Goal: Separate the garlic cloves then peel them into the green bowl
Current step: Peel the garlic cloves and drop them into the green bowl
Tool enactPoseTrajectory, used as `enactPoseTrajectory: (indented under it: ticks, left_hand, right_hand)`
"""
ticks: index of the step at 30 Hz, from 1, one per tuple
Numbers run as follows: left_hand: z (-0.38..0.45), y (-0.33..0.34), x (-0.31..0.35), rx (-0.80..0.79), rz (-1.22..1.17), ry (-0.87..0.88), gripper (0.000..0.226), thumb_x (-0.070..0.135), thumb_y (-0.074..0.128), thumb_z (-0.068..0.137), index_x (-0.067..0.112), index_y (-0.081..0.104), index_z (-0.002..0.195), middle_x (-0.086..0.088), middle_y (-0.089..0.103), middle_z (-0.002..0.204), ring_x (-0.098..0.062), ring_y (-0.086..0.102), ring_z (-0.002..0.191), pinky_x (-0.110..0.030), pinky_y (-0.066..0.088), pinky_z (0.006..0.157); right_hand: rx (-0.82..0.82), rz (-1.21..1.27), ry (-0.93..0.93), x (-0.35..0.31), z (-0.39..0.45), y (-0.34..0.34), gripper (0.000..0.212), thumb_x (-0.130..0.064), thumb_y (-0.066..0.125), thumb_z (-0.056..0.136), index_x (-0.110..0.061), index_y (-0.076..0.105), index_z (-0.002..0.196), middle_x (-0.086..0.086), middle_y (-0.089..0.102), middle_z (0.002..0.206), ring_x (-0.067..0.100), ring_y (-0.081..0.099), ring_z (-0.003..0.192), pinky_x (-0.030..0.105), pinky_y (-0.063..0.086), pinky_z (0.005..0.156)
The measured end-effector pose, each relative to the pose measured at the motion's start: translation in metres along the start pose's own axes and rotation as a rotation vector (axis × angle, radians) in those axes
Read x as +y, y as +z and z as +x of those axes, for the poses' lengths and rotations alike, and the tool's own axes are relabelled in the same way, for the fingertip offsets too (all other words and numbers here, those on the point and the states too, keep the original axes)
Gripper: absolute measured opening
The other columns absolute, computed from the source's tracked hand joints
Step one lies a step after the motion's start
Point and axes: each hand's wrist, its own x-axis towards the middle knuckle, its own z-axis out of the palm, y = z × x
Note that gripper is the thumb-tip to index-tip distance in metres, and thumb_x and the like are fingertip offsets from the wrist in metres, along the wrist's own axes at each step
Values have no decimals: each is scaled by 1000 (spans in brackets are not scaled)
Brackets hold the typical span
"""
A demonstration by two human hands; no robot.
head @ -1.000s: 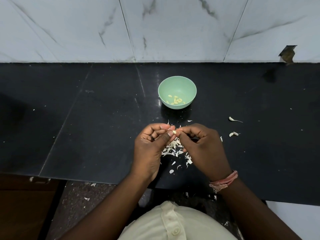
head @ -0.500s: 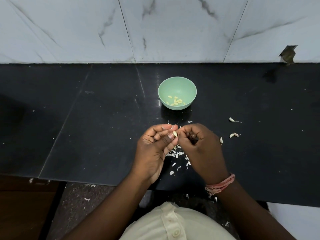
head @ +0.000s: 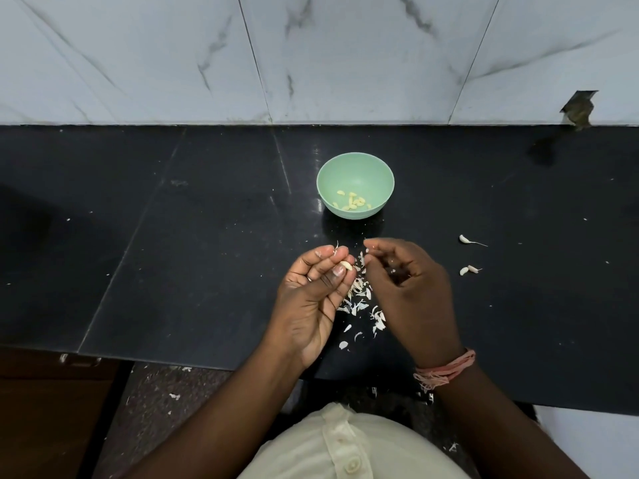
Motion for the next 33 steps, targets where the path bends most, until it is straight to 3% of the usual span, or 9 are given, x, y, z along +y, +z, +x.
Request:
enactPoseTrajectory:
  ticks: [3,5,7,12,17,21,25,33]
  left_hand:
    - [1,-2,0,1,61,46,33,-11,64,74,6,65,103,-12,75,105,-20,73,96,-27,61,81]
    - [2,-3,1,-26,124,92,36,-11,67,73,6,65,106,-12,75,106,-21,73,97,-27,60,83]
    - [2,-4,3,-58,189,139,40,-11,69,72,5,66,109,-13,74,106,-23,72,97,-29,60,85]
    - [4,-9,4,-107,344,244,41,-9,73,73,5,66,110,-16,72,108,-33,69,107,-38,57,92]
    - [2,-7,5,-83,374,263,42,-7,74,73,4,66,113,-17,73,106,-28,71,102,-34,58,87]
    - [2,-5,4,-86,364,266,45,-8,74,74,2,64,117,-20,72,106,-30,69,106,-40,57,94]
    - [1,-3,5,-88,387,290,44,-11,73,75,3,64,116,-17,73,102,-26,71,101,-35,58,90]
    - [2,-2,10,-136,474,331,42,-16,70,81,4,64,116,-16,73,101,-26,70,98,-34,58,89]
  right_hand:
    - [-38,40,38,1,-2,0,12,-16,74,92,-26,78,99,-15,73,93,12,72,85,41,61,76]
    - [-60,52,87,2,-2,0,14,-19,78,89,-30,72,95,-12,72,87,14,70,75,42,60,70]
    - [-81,77,99,0,-1,-1,21,-16,78,88,-30,66,96,-10,70,87,15,67,69,40,58,67]
    - [-171,136,-12,-8,-2,0,37,-1,74,89,-29,66,112,-10,70,95,14,70,92,30,57,84]
    - [-215,115,-91,-5,-1,0,43,2,71,90,-28,57,118,-5,67,93,16,68,90,25,55,83]
    - [-257,81,-127,-2,-1,1,35,1,66,94,-23,51,115,-5,62,98,16,65,92,30,55,84]
    - [-265,15,-202,0,-1,1,24,1,63,96,-15,50,109,-1,59,97,18,63,89,35,53,79]
    - [-285,-7,-212,-3,2,0,21,0,60,97,-16,48,103,-3,57,95,15,62,88,28,50,77]
